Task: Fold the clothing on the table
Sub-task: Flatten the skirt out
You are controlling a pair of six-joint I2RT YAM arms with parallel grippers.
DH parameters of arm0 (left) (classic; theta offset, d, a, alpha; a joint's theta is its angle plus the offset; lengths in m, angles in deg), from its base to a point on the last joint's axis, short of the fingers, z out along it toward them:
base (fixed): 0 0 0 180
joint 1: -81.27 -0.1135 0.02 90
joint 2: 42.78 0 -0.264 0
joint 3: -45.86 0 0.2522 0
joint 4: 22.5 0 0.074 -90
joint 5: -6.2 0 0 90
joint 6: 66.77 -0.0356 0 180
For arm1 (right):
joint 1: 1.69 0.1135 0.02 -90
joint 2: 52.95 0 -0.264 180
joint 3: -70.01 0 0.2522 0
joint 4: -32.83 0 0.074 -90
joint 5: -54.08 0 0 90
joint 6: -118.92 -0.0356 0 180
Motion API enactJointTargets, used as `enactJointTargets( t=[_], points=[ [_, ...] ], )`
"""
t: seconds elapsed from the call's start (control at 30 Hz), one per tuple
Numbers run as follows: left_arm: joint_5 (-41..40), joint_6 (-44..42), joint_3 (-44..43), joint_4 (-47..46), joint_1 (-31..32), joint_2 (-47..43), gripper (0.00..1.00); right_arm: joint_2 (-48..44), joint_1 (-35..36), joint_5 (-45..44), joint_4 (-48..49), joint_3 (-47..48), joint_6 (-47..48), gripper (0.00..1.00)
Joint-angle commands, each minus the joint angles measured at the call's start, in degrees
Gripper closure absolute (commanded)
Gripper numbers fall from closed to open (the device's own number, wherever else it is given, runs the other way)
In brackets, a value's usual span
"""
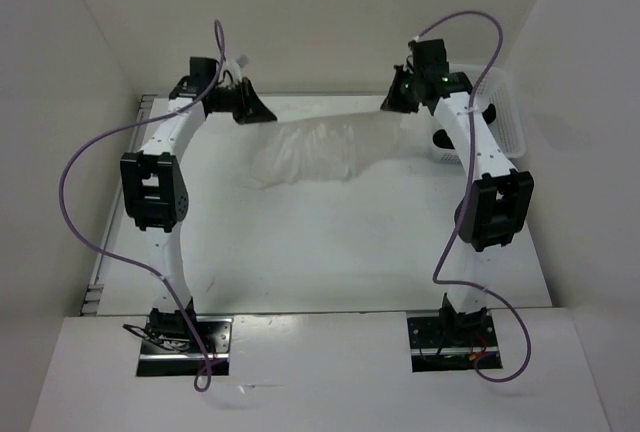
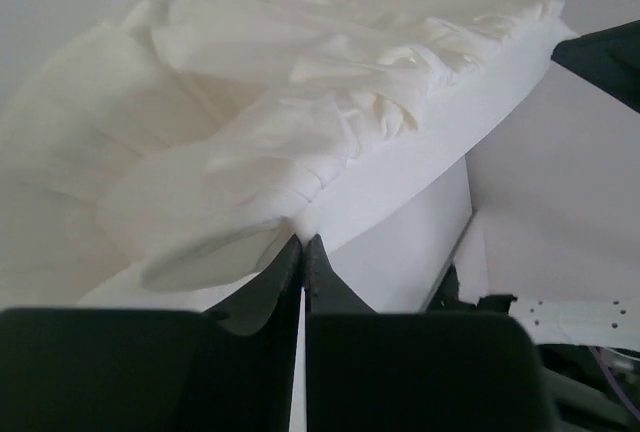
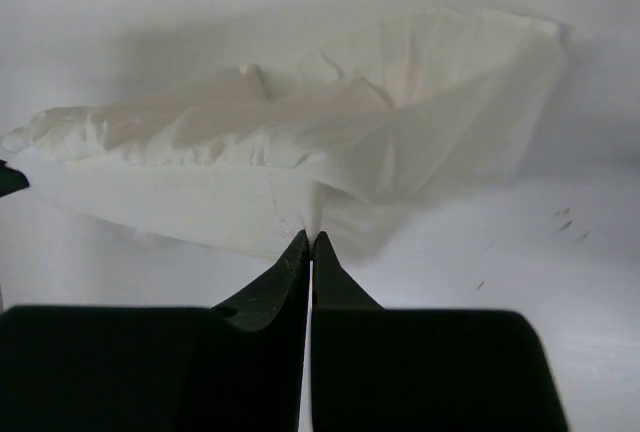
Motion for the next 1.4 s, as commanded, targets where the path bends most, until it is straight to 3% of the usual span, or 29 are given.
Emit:
enactJointTargets(
  t=[0.0,0.07,0.13,0.23,0.37,0.5,0.53,0.63,0.8,0.87,0.97,1.23,1.37],
  points=[
    [-3.9,0.0,-10.0,-2.7,-4.2,0.4,0.96,-0.7,-2.7,-9.5,1.9,11.2,6.0,1.0],
    [-6.6,-1.9,-18.0,-3.5,-5.2,-0.4,0.96,-2.2,-2.7,-13.9,5.4,14.2,8.2,1.0],
    [-7.8,-3.5,-21.7,-5.0,-5.2,-1.6,0.96,-6.5,-1.1,-19.7,14.2,9.3,10.4,1.0],
    [-10.1,-6.7,-18.3,-11.2,-5.2,-4.9,0.96,-9.8,-1.1,-21.7,22.4,0.6,13.5,1.0],
    [-13.7,-9.0,5.6,-33.2,-3.7,-15.0,0.99,-15.9,0.0,-22.3,33.2,-16.0,12.9,1.0],
    [-14.9,-9.6,23.8,-44.2,-3.2,-18.2,0.99,-18.5,2.2,-24.9,43.1,-35.1,12.9,1.0],
    [-14.9,-8.5,32.4,-47.4,-3.2,-18.8,0.99,-19.3,2.8,-25.4,44.6,-37.5,12.3,1.0],
    [-17.8,-7.0,43.5,-60.2,-3.2,-21.9,0.99,-19.3,4.1,-24.9,46.0,-42.1,9.2,1.0],
    [-21.7,-5.1,56.4,-60.3,0.7,-27.6,0.99,-19.5,12.4,-26.9,39.2,-44.6,4.9,1.0],
    [-22.4,-5.2,54.4,-53.7,2.5,-29.2,0.98,-20.8,17.1,-28.0,37.3,-45.4,2.2,1.0],
    [-20.5,-2.9,54.4,-51.4,3.3,-30.6,0.97,-23.3,22.1,-30.2,32.2,-45.4,-1.0,1.0],
    [-20.5,-1.4,55.1,-46.2,6.5,-29.9,0.97,-26.0,23.6,-27.4,17.0,-46.3,-5.3,1.0],
    [-21.1,-1.4,52.6,-45.7,6.5,-27.0,0.97,-24.5,23.6,-29.1,18.3,-46.9,-5.3,1.0]
  ],
)
